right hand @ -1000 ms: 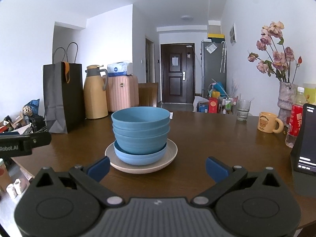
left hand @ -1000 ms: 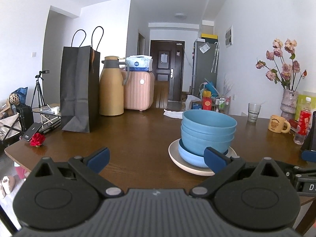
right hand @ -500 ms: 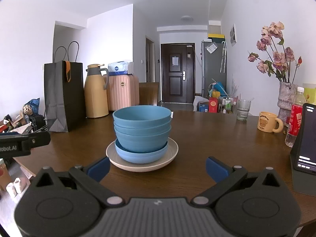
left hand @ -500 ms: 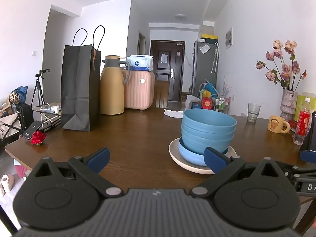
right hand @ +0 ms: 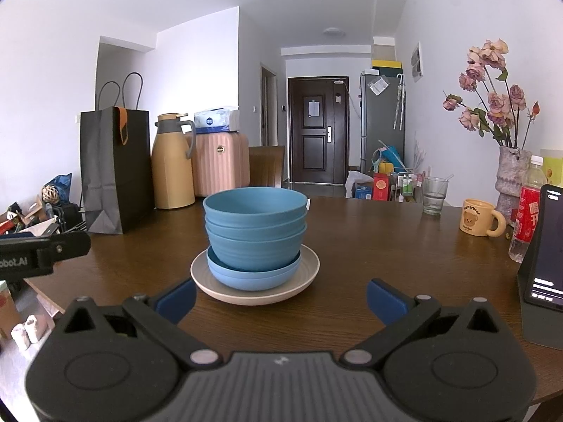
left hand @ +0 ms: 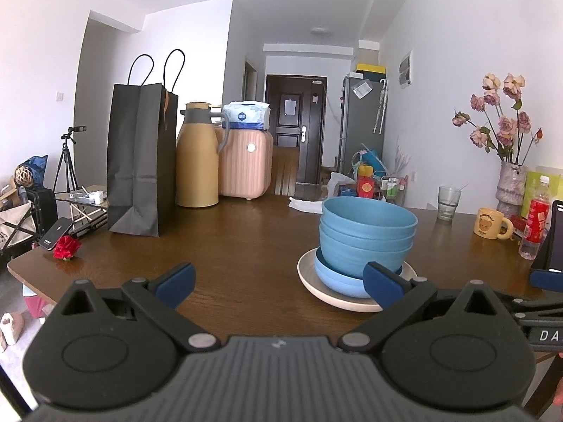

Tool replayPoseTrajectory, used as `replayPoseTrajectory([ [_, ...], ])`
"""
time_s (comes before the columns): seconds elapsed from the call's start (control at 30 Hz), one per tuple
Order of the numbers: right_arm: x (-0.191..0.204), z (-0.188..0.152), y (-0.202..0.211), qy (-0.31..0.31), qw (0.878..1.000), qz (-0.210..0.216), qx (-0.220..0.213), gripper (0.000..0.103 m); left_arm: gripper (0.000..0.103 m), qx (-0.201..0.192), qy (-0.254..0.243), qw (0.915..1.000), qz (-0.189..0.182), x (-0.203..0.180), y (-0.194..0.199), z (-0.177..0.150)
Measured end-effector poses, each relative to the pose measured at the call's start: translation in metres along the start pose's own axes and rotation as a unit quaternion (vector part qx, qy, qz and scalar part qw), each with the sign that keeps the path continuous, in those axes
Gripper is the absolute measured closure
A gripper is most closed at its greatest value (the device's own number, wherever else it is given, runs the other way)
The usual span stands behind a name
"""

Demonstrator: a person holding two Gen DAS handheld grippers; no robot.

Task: Organize plates and bowls

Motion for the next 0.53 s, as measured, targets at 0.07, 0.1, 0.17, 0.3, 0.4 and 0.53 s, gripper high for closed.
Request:
replayPoseTrajectory([
  [0.07,0.0,0.0,0.0,0.0,1.0,0.0,0.0,0.0,0.0,0.0,0.0,1.0,0.0,-0.0002,0.0002,-0.0001],
  [0.1,0.0,0.0,0.0,0.0,1.0,0.0,0.0,0.0,0.0,0.0,0.0,1.0,0.0,-0.0001,0.0002,-0.0001],
  [0.17,0.0,0.0,-0.0001,0.0,1.0,0.0,0.0,0.0,0.0,0.0,0.001,1.0,0.0,-0.0002,0.0005,-0.0002],
  [0.3,0.0,0.0,0.0,0.0,1.0,0.0,0.0,0.0,0.0,0.0,-0.003,1.0,-0.002,-0.0012,0.0006,-0.0006],
  [0.4,0.0001,-0.0002,-0.0001,0.0,1.0,0.0,0.001,0.0,0.0,0.002,-0.01,0.9999,-0.005,-0.0031,0.0006,-0.0012],
  [0.53,0.0025,-0.0028,0.0,0.002,1.0,0.002,0.003,0.0,0.0,0.004,-0.007,0.9999,-0.01,-0.0034,0.0006,-0.0013],
])
Point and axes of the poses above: each gripper's, at about its wrist camera, not at the fingertips, and y roughly against the way its jaws point, x to its left, z to its top, the point moved 3 cm from there along -y, roughly the way its jaws point, and after that the axes turned 9 degrees about -z, right-handed, at the moved point
